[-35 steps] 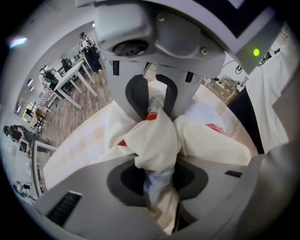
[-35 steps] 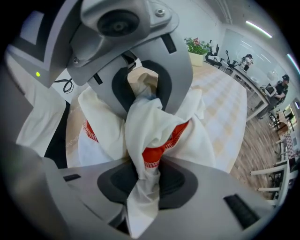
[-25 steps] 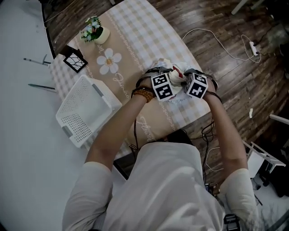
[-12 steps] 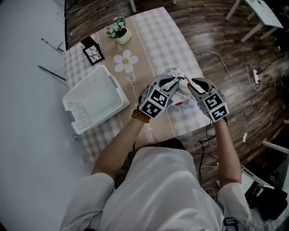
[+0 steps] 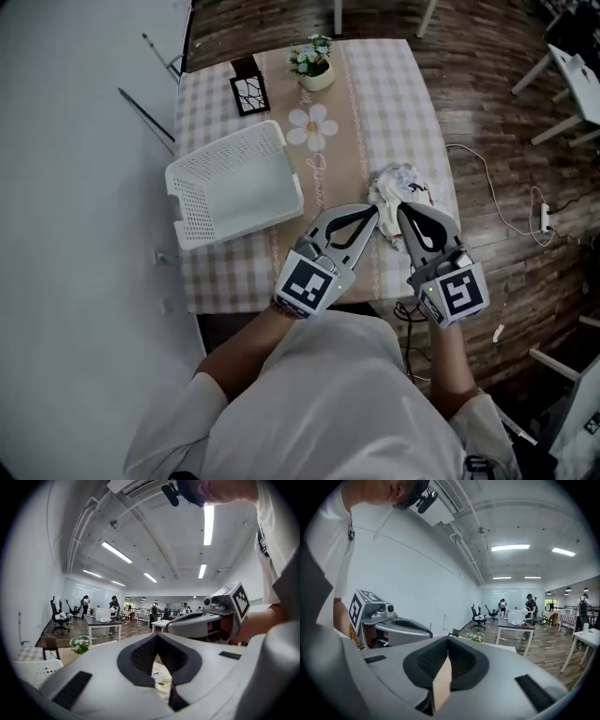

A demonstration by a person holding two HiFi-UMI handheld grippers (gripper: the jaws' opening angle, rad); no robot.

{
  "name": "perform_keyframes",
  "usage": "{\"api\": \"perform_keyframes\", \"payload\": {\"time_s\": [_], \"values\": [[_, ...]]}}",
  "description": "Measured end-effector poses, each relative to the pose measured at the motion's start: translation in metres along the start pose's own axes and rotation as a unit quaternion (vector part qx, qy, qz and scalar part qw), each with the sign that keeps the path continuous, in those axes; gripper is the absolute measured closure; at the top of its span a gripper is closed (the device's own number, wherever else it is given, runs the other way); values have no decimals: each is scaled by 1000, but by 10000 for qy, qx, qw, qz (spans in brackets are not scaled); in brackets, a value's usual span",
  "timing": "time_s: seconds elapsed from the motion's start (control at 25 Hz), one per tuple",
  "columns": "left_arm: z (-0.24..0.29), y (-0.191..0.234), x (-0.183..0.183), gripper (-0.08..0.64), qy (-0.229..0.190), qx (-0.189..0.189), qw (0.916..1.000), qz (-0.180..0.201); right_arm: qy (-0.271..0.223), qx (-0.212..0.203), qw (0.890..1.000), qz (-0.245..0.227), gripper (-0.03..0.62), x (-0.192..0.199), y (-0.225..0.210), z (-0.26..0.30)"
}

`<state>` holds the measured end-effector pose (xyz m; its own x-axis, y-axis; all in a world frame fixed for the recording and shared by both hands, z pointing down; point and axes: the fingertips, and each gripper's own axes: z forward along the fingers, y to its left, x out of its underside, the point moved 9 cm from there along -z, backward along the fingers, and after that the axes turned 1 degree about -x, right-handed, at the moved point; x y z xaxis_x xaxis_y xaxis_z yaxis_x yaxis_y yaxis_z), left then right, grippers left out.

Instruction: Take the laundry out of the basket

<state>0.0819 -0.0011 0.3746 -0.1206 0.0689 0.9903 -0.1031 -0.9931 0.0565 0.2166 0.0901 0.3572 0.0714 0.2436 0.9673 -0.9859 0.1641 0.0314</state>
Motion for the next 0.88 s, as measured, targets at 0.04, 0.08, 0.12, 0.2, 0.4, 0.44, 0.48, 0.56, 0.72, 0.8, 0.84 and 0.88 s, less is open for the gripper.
{"api": "perform_keyframes", "payload": {"time_s": [0.04,0.08,0.12,0.2,0.4,0.44,0.48,0.56,0.72,0.8,0.84,0.88], "values": [[-13,0,-4,537,-92,-82,9998,-142,-141,-23,9999,78,577,-8,10,0],[-26,0,-8,537,-175,-171,9994,-260,-279,-47,9995,159,577,-15,21,-1],[-39,0,-12,537,-240,-264,9988,-328,-405,-75,9989,227,577,-22,31,-1],[-63,0,-20,537,-330,-440,9979,-339,-598,-141,9976,318,578,-33,51,-2],[-105,-11,-33,537,-645,-758,9947,251,-922,-386,9948,188,578,-49,88,-5],[-109,-12,-35,537,-729,-782,9936,367,-949,-449,9944,77,578,-51,94,-6],[-111,-12,-35,537,-763,-795,9931,404,-943,-510,9942,-36,578,-52,98,-6],[-115,-14,-28,537,-558,-856,9947,68,-882,-601,9942,-139,580,-53,103,-3],[-122,-13,-17,537,-161,-1012,9928,-621,-835,-698,9940,-97,579,-53,108,6],[-125,-11,-18,537,-217,-1014,9930,-562,-843,-707,9939,-123,578,-55,109,7],[-126,-9,-18,537,-235,-1008,9932,-539,-845,-700,9939,-135,578,-55,110,8],[-127,-9,-19,537,-239,-1000,9933,-528,-847,-682,9940,-134,578,-56,110,9]]}}
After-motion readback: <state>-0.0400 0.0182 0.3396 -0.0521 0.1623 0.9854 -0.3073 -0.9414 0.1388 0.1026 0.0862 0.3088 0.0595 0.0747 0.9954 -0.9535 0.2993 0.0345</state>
